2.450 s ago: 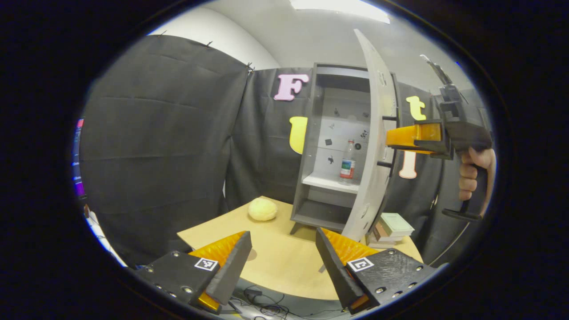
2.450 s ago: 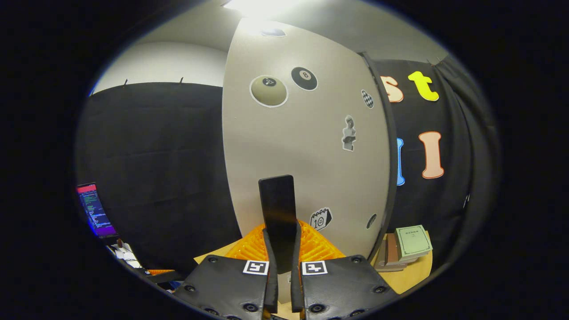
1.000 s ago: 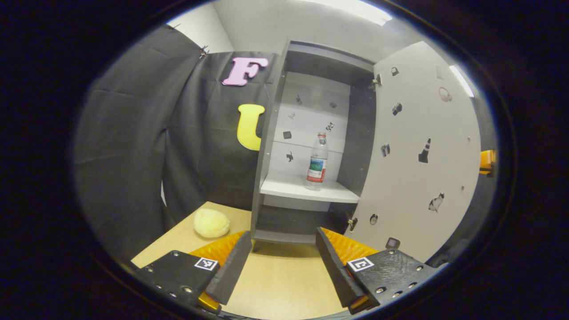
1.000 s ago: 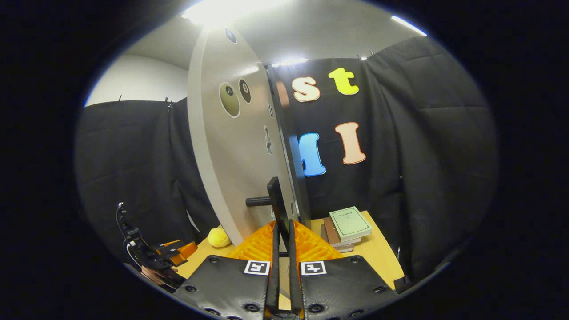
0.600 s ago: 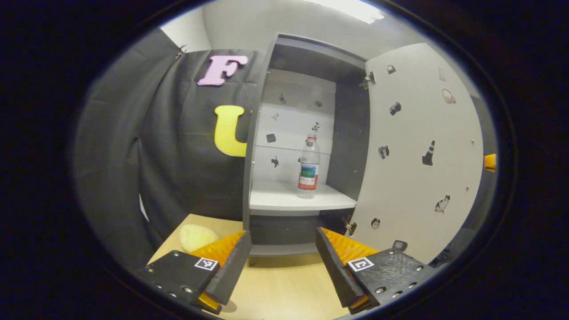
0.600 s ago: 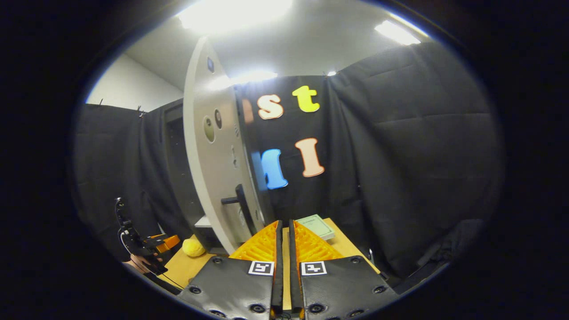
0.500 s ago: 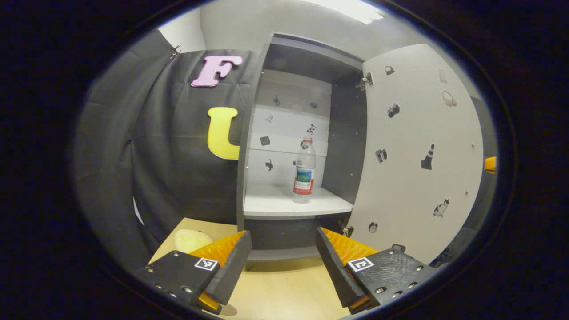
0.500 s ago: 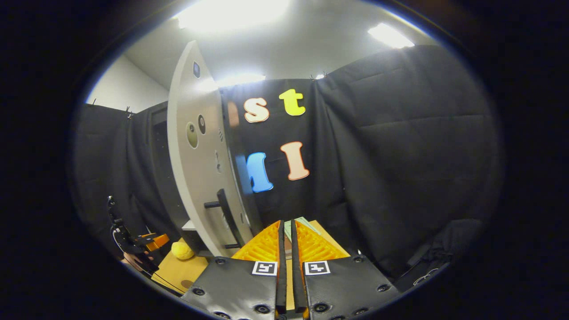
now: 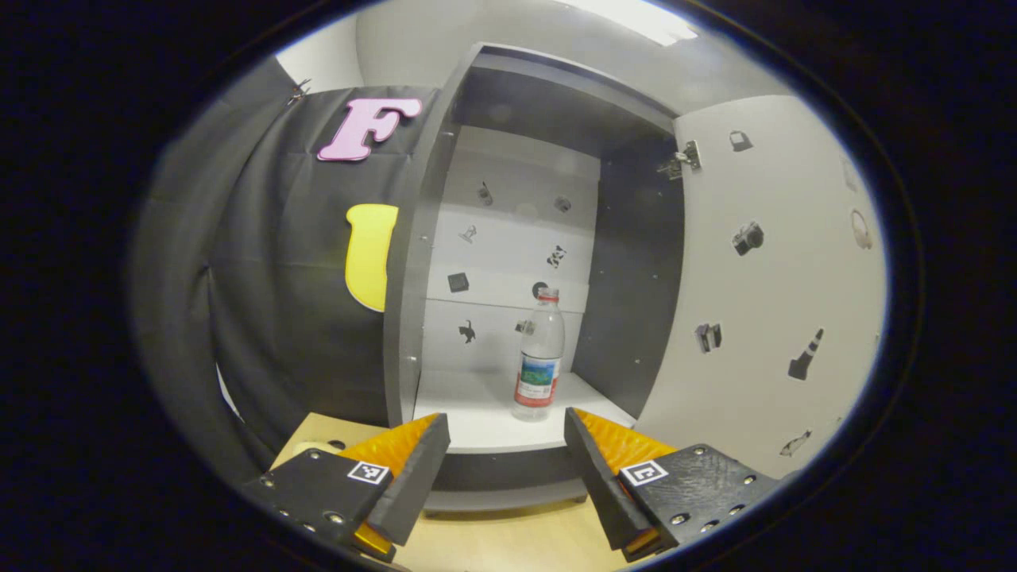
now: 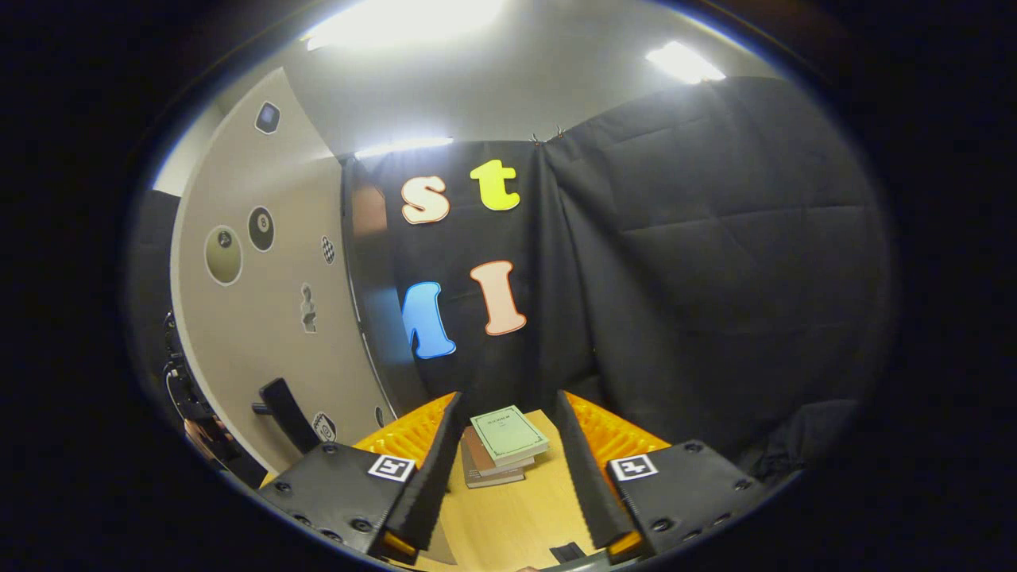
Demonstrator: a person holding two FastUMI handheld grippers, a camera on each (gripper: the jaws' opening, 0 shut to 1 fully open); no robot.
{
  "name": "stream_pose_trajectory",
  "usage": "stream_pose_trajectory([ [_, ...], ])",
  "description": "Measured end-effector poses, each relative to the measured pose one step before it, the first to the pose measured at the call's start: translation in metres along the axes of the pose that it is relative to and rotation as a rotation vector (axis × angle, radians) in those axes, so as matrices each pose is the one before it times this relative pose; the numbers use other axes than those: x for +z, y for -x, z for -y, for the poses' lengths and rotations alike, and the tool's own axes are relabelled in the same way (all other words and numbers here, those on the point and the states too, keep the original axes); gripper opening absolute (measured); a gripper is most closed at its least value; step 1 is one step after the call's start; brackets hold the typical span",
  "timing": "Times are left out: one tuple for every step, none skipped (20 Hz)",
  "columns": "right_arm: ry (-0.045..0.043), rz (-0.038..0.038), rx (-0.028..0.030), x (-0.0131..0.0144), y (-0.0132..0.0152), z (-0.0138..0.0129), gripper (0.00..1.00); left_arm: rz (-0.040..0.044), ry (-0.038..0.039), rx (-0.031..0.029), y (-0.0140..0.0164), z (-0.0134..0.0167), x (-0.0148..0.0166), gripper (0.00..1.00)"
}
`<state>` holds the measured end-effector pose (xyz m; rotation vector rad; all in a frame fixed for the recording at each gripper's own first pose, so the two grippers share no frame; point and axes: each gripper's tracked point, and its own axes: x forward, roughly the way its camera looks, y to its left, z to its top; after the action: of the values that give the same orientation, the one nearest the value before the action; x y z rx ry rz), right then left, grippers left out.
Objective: Open the cabinet door with the right hand, grasp the bottle in the cabinet with the left hand and place it on the coaster, then close the cabinet door with the right hand.
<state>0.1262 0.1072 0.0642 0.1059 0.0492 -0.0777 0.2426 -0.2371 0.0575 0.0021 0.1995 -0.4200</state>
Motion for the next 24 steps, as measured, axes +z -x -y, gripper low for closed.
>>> stream_pose_trajectory([
  [-0.01253,-0.00073,0.01239,-0.00091,-0.00956,0.00056,0.84,0.00563,-0.01051,-0.00661,-0.01047,0.00351,0.00413,0.87],
  [-0.01423,-0.00512,0.00819,-0.00193,-0.01124,0.00046,0.87,0.00622,-0.00174,-0.00798,-0.0125,0.0052,0.00387,0.87],
  [-0.01123,-0.00474,0.0057,-0.00129,-0.00954,0.00113,0.87,0.00469,0.00159,-0.00999,-0.01008,0.00602,0.00154,0.89],
  [-0.00502,-0.00121,0.00121,-0.0009,-0.00883,0.00163,0.94,0.00517,-0.00122,-0.0094,-0.01135,0.00415,0.00387,0.89],
  [-0.00097,-0.0024,-0.00536,-0.00143,-0.00801,0.00403,0.94,0.00681,-0.00414,-0.00061,-0.00929,0.00271,0.00262,0.92],
  [-0.00055,-0.00296,-0.00375,-0.00075,-0.00639,0.00338,0.94,0.00499,-0.00177,-0.00285,-0.01027,0.00199,0.0023,0.9],
  [-0.00241,-0.00249,-0.00292,-0.00089,-0.00621,0.00183,0.94,0.0008,0.00242,-0.00528,-0.01151,0.0039,-0.00043,0.89],
  [-0.00434,-0.00233,-0.00285,-0.00064,-0.00415,0.00246,0.94,0.00017,0.004,-0.00641,-0.01092,0.00376,0.00021,0.87],
  [-0.00299,-0.00117,-0.00221,-0.00062,-0.00486,0.00238,0.94,0.003,-0.00047,-0.00929,-0.01073,0.00228,0.00116,0.87],
  [0.00101,-0.00062,-0.00444,-0.00054,-0.00298,0.00303,0.94,0.00171,-0.00745,-0.00762,-0.01066,0.00206,0.00031,0.89],
  [0.00377,-0.00312,-0.00775,-0.00262,-0.00299,0.00326,0.94,0.00116,-0.01218,-0.00649,-0.01027,0.00074,-0.00028,0.87],
  [0.00378,-0.00445,-0.00917,-0.00203,-0.00211,0.00448,0.94,-0.00818,-0.01418,-0.00642,-0.00955,0.00308,-0.00448,0.87],
  [0.00011,-0.00536,-0.00855,-0.00267,-0.00202,0.00325,0.94,-0.01422,-0.01013,-0.0025,-0.01055,0.00194,-0.00564,0.89],
  [-0.00404,-0.00733,-0.00716,-0.00222,-0.00168,0.00262,0.94,-0.0096,0.00003,-0.00738,-0.00853,0.00262,-0.00433,0.87],
  [-0.00582,-0.00881,-0.00778,-0.00318,-0.00293,0.0021,0.94,-0.00743,0.0021,-0.0106,-0.01022,0.00197,-0.00373,0.89],
  [-0.00633,-0.00765,-0.00769,-0.00223,-0.00173,0.0025,0.94,-0.00497,0.00026,0.00205,-0.00777,-0.00197,-0.00409,0.89],
  [-0.00529,-0.00644,-0.00703,-0.00266,-0.0023,0.00132,0.94,-0.00466,-0.00014,0.00409,-0.00857,-0.00088,-0.00348,0.89],
  [-0.00225,-0.00664,-0.00545,-0.00171,-0.0019,0.00099,0.94,-0.00696,-0.00129,-0.00261,-0.00698,-0.00018,-0.00333,0.89],
  [0.00185,-0.00768,-0.00691,-0.00147,-0.00061,0.00156,0.94,-0.00445,-0.00102,-0.00241,-0.00627,-0.00107,-0.00181,0.89],
  [0.00374,-0.0055,-0.00743,-0.00156,-0.00187,0.00106,0.94,-0.00305,-0.00082,0.00235,-0.00654,-0.00084,-0.00291,0.89],
  [0.00407,-0.00297,-0.00533,-0.00173,-0.00195,-0.00038,0.94,-0.00197,0.00029,-0.00234,-0.00572,-0.00015,-0.00138,0.89],
  [0.00255,-0.001,-0.00559,-0.00032,-0.00058,0.00175,0.94,-0.00341,0.00152,0.00023,-0.00432,-0.00101,-0.00223,0.89],
  [0.00018,-0.00059,-0.00427,-0.00066,-0.00088,0.00119,0.94,-0.00196,0.00478,-0.00336,-0.00511,-0.0007,-0.00153,0.89],
  [-0.00131,-0.0018,-0.0047,-0.00008,-0.00048,0.00121,0.94,-0.00188,0.00578,-0.00677,-0.00394,0.00075,-0.00101,0.89],
])
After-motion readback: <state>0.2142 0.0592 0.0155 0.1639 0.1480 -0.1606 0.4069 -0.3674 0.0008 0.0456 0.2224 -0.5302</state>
